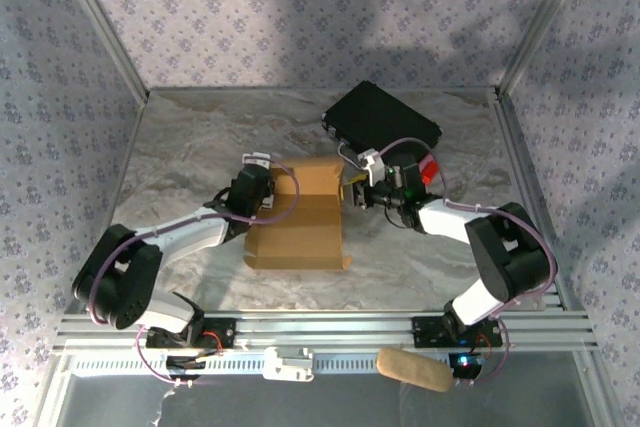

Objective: Fold the paper box

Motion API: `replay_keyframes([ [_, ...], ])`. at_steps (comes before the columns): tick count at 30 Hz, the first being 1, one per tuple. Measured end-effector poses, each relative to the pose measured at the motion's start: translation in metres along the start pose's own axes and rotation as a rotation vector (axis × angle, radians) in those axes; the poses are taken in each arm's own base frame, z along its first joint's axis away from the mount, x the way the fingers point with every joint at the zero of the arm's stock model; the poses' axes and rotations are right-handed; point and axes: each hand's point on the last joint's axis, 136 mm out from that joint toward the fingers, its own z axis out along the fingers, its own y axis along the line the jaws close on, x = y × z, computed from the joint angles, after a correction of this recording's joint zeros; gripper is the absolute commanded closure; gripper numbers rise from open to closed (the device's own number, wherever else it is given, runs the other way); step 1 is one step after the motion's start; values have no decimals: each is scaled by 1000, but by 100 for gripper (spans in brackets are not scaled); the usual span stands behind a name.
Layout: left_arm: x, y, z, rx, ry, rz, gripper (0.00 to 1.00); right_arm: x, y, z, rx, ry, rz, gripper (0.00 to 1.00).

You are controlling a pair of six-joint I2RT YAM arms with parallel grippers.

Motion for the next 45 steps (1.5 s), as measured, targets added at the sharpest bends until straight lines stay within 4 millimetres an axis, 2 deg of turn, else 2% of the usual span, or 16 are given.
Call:
replay_keyframes([
  [5, -27, 6, -10, 5, -14, 0, 100, -14, -1, 7, -17, 3, -7, 57],
  [11, -59, 9, -31, 16, -30, 23, 100, -40, 2, 4, -26, -26, -26, 57],
  [16, -86, 13, -49, 23, -55, 10, 100, -76, 4, -9, -9, -77, -42, 54],
  [20, -101, 18, -60, 43, -69, -42, 100, -95, -9, -33, 30, -141, 30, 49],
  [22, -107, 20, -69, 66, -85, -78, 100, -92, -15, -51, 53, -166, 86, 41],
  [25, -120, 23, -83, 99, -118, -117, 100, -77, -8, -71, 56, -178, 150, 39],
  [30, -137, 26, -99, 128, -167, -152, 100, -68, 8, -73, -27, -153, 233, 42],
  [35, -135, 25, -99, 133, -159, -149, 100, -65, 27, -76, -83, -145, 297, 45],
  [37, -133, 25, -99, 132, -154, -147, 100, -65, 37, -89, -84, -167, 307, 45],
  [40, -131, 26, -99, 129, -144, -144, 100, -72, 47, -116, -77, -236, 327, 38],
  [42, -131, 26, -98, 129, -143, -144, 100, -79, 56, -129, -95, -270, 335, 38],
  [45, -131, 26, -99, 129, -143, -144, 100, -77, 70, -124, -126, -228, 355, 40],
])
